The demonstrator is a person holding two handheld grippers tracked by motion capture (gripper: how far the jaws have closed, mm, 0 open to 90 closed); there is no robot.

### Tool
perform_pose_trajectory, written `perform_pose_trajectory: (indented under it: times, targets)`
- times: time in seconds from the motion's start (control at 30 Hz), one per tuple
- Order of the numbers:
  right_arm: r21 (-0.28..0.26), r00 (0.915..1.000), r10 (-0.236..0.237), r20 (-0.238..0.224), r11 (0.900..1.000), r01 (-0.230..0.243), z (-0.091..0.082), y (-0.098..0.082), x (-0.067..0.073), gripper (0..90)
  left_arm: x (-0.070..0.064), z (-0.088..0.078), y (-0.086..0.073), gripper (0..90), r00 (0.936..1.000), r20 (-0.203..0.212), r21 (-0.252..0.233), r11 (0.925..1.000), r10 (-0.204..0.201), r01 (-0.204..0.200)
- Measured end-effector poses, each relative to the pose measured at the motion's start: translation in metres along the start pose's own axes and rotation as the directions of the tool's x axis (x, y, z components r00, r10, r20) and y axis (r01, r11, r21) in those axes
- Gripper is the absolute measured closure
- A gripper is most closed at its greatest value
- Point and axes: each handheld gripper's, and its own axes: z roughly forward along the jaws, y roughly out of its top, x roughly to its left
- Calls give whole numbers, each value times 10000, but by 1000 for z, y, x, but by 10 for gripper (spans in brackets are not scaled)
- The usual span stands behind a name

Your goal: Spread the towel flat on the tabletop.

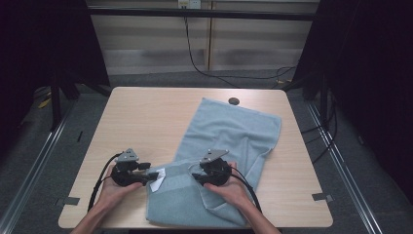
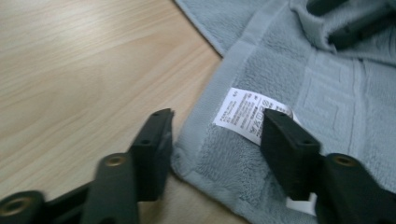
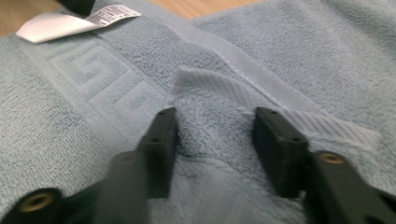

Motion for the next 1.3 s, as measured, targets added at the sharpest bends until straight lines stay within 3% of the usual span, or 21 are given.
perform_pose_trajectory:
  times: [0.07, 0.17, 0.3, 0.4, 0.5, 0.53, 0.57, 0.6, 0.63, 0.77, 0.83, 0.93, 1.03, 1.1, 1.2, 1.23, 1.27, 1.3]
  targets:
    - [-79, 10000, -1, 63, 10000, 2, -3, -1, 0, 748, -5, 0, 0, 697, 9983, 392, 127, 9990, 423, -428]
    - [-405, 9995, 282, -116, 9988, -287, -6, -4, -4, 814, -6, 0, 1, 794, 9982, 456, 253, 9989, 381, -392]
    - [-690, 9969, 684, -380, 9951, -709, -19, -6, -10, 835, -4, -4, 1, 803, 9982, 587, -30, 9999, 140, -139]
    - [-1090, 9964, 791, -311, 9906, -820, -40, -6, -15, 835, -2, -15, 4, 804, 9967, 787, -730, 9971, -177, 235]
    - [-1473, 9949, 997, -160, 9839, -1010, -69, -8, -21, 836, -4, -26, 7, 806, 9966, 815, -1178, 9928, -131, 227]
    - [-1733, 9945, 1046, -78, 9793, -1043, -90, -12, -25, 838, -5, -29, 8, 807, 9964, 838, -1286, 9915, -112, 220]
    - [-1733, 9945, 1046, -78, 9793, -1043, -90, -12, -25, 838, -6, -32, 9, 807, 9964, 845, -1444, 9892, -116, 238]
    - [-2003, 9923, 1234, -81, 9720, -1225, -110, -20, -29, 838, -7, -34, 9, 807, 9953, 957, -1558, 9873, -174, 323]
    - [-2003, 9923, 1234, -81, 9720, -1225, -110, -20, -29, 838, -8, -36, 10, 807, 9934, 1114, -1673, 9849, -259, 445]
    - [-2414, 9883, 1469, -408, 9584, -1524, -146, -39, -30, 841, -23, -47, 9, 808, 9854, 1699, -2075, 9770, -140, 497]
    - [-2431, 9876, 1469, -558, 9573, -1562, -157, -49, -23, 842, -37, -52, 6, 808, 9824, 1863, -1992, 9796, 107, 271]
    - [-2244, 9909, 1184, -646, 9658, -1301, -166, -65, -4, 841, -59, -59, -6, 807, 9752, 2157, -1731, 9848, 500, -122]
    - [-2206, 9865, 1293, -1006, 9639, -1488, -171, -85, 13, 837, -73, -63, -21, 806, 9640, 2625, -1383, 9904, 420, -55]
    - [-2042, 9834, 1293, -1276, 9668, -1536, -171, -99, 22, 830, -82, -66, -28, 804, 9520, 3030, -1132, 9935, 422, -80]
    - [-1583, 9786, 1299, -1593, 9751, -1552, -168, -117, 33, 811, -93, -67, -39, 794, 9396, 3381, -664, 9973, 532, -326]
    - [-1553, 9768, 1332, -1677, 9749, -1596, -169, -121, 35, 793, -95, -67, -42, 788, 9395, 3377, -595, 9975, 572, -393]
    - [-1566, 9734, 1474, -1757, 9720, -1755, -174, -123, 37, 685, -97, -68, -44, 750, 9373, 3434, -501, 9977, 603, -458]
    - [-1566, 9734, 1474, -1757, 9720, -1755, -174, -123, 37, 685, -96, -69, -43, 750, 9378, 3407, -556, 9971, 670, -510]
